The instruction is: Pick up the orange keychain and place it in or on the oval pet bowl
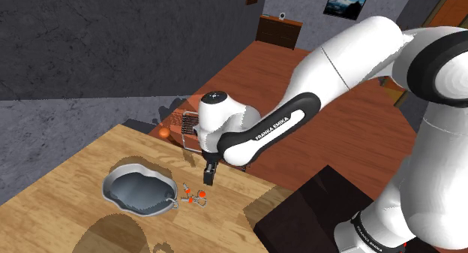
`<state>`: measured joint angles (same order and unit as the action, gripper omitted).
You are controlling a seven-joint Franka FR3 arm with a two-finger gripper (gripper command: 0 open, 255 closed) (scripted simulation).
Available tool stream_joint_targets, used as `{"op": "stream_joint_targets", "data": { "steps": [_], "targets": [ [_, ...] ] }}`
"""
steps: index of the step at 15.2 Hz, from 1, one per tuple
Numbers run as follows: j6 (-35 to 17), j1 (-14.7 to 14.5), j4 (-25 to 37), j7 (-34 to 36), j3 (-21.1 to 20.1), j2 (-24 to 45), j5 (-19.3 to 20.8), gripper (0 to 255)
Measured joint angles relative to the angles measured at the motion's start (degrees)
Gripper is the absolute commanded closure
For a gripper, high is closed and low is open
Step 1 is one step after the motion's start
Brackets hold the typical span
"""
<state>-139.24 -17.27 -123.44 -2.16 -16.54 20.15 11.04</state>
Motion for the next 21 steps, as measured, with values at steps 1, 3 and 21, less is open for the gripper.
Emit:
{"op": "stream_joint_targets", "data": {
  "steps": [1,3,21],
  "targets": [
    [-0.38,-0.86,1.35,0.41,0.11,1.9,1.1,0],
    [-0.68,-2.67,5.09,1.02,0.55,6.27,3.29,0],
    [-4.89,-9.44,16.59,3.13,3.49,22.88,10.15,0]
  ]
}}
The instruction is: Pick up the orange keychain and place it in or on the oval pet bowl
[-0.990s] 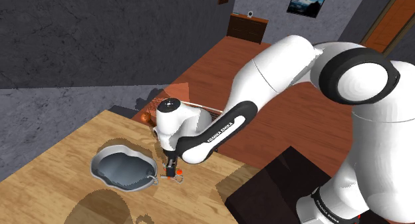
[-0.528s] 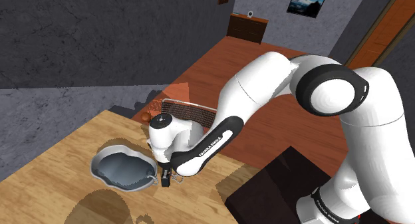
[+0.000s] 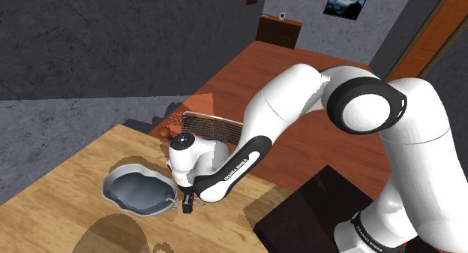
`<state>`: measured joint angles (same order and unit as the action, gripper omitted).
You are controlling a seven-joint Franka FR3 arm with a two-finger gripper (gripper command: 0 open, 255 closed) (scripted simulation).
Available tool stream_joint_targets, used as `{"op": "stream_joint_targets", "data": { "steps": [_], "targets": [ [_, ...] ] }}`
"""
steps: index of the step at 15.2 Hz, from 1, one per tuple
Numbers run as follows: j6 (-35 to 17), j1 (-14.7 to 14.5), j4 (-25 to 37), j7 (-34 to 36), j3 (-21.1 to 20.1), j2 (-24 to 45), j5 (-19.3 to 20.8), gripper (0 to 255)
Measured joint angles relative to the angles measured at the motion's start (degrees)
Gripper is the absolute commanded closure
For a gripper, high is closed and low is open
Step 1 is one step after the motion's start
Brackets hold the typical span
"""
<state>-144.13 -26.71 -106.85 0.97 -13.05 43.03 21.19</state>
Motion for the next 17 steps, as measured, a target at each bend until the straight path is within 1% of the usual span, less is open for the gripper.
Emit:
{"op": "stream_joint_targets", "data": {
  "steps": [2,3,11,14,17],
  "targets": [
    [-0.01,-0.01,0.0,0.0,0.0,0.01,0.0,0],
    [-0.01,-0.01,0.0,0.0,0.0,0.01,0.0,255],
    [0.52,-0.54,0.42,-0.03,-0.78,-0.3,-0.24,255],
    [0.01,-0.2,-0.17,-0.02,-0.56,-0.63,-0.13,255],
    [1.16,0.38,-0.61,-0.34,-0.64,-1.84,-0.52,255]
  ]
}}
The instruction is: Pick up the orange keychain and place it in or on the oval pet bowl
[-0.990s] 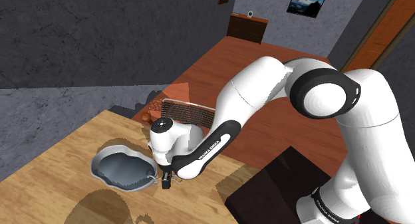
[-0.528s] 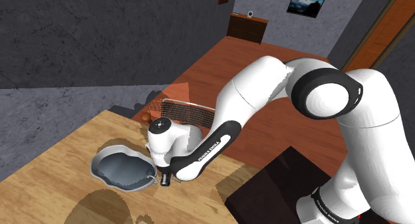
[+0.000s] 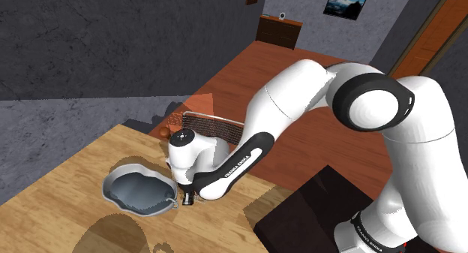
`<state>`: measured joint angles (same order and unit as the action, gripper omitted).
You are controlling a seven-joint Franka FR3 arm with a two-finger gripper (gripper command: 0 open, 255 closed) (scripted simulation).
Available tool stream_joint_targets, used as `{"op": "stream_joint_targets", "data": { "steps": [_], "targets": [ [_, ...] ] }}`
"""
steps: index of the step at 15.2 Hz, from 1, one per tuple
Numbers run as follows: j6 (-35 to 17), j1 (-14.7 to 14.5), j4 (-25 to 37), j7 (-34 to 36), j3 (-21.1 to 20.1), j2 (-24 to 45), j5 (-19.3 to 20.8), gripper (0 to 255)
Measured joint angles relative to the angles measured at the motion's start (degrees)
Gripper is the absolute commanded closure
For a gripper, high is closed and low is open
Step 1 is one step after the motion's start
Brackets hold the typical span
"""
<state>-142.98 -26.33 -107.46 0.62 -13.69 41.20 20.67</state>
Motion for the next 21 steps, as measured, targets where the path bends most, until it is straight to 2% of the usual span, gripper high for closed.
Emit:
{"op": "stream_joint_targets", "data": {
  "steps": [21],
  "targets": [
    [10.22,2.92,-2.3,-3.54,-3.93,-12.71,-4.88,255]
  ]
}}
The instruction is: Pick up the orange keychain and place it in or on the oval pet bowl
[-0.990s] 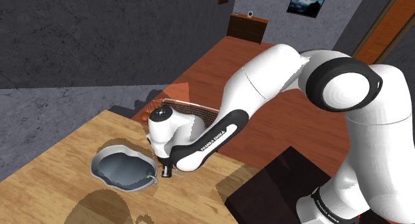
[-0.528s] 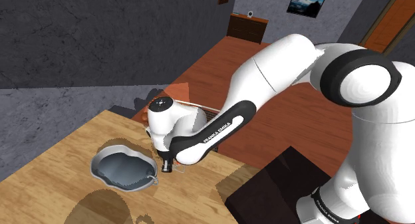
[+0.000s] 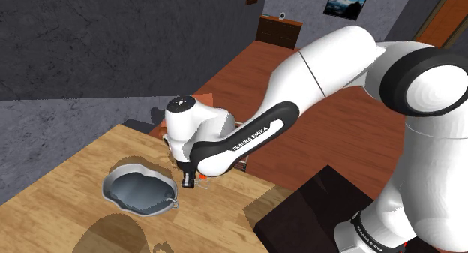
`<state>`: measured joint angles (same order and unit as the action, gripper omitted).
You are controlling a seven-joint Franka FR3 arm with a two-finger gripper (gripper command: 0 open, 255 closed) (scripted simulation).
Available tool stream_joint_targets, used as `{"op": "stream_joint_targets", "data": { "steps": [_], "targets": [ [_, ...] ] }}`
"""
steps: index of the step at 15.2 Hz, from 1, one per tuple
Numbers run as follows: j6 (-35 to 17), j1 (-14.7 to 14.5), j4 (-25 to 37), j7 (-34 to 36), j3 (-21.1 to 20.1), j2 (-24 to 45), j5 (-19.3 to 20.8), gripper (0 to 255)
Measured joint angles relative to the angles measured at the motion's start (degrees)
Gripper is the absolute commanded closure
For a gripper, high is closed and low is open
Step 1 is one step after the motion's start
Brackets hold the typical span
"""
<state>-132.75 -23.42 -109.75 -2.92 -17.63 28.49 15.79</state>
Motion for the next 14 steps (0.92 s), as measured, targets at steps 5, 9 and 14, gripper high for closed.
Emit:
{"op": "stream_joint_targets", "data": {
  "steps": [5,9,14],
  "targets": [
    [2.99,0.59,0.44,-1.03,-0.76,-2.72,-1.32,255],
    [5.32,0.52,2.04,-1.36,-1.13,-3.48,-1.9,255],
    [11.89,-3.08,16.36,0.11,-0.8,4.64,-0.68,255]
  ]
}}
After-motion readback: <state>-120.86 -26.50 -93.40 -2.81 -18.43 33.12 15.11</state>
